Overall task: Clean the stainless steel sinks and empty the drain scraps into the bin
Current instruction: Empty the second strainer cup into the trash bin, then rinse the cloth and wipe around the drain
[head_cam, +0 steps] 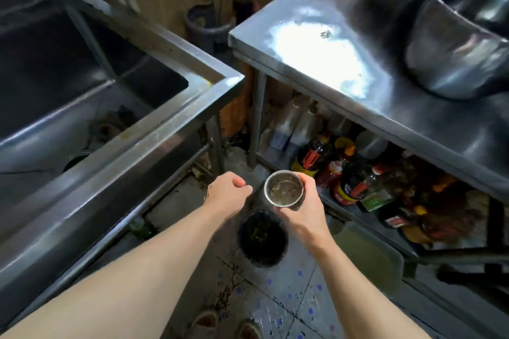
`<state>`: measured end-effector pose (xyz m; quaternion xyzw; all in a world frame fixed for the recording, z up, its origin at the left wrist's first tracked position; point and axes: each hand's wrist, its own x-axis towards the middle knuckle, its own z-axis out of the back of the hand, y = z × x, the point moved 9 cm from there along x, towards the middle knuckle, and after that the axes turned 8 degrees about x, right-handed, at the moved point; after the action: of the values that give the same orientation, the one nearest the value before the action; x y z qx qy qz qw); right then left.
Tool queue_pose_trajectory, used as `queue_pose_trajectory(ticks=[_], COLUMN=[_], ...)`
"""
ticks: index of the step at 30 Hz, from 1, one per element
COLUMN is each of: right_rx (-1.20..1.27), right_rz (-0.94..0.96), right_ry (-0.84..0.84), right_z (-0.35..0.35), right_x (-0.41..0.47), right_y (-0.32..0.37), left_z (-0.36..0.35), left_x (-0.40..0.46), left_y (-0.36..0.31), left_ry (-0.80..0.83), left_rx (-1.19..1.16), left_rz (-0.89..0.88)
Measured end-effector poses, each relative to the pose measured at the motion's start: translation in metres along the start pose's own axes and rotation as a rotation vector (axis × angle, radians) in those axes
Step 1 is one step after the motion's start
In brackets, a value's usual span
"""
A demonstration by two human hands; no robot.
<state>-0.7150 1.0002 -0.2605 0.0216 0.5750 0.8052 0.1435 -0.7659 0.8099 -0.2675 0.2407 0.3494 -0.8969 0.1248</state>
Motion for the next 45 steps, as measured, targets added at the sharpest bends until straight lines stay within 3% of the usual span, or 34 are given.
queue_pose_trajectory(ticks=[9, 19, 32, 45], right_rx=[0.049, 0.035, -0.12, -0.432], right_rz=[0.202, 0.336, 0.405, 0.35], right_ry=[0.118, 0.322, 0.633, 0.681], right_z=[-0.005, -0.062, -0.214, -0.348], right_x=[-0.008, -0.012, 0.003, 0.057], right_y=[0.132, 0.225, 0.306, 0.295], left_z=[0.088, 0.188, 0.333, 0.367], left_x=[-0.058, -0.097, -0.086, -0.007], left_y=[-0.057, -0.037, 0.074, 0.22], left_ry=[-0.135, -0.377, -0.656, -0.599], left_rx=[-0.263, -0.383, -0.377, -0.47], left_rz=[-0.1, -0.025, 0.246, 0.514])
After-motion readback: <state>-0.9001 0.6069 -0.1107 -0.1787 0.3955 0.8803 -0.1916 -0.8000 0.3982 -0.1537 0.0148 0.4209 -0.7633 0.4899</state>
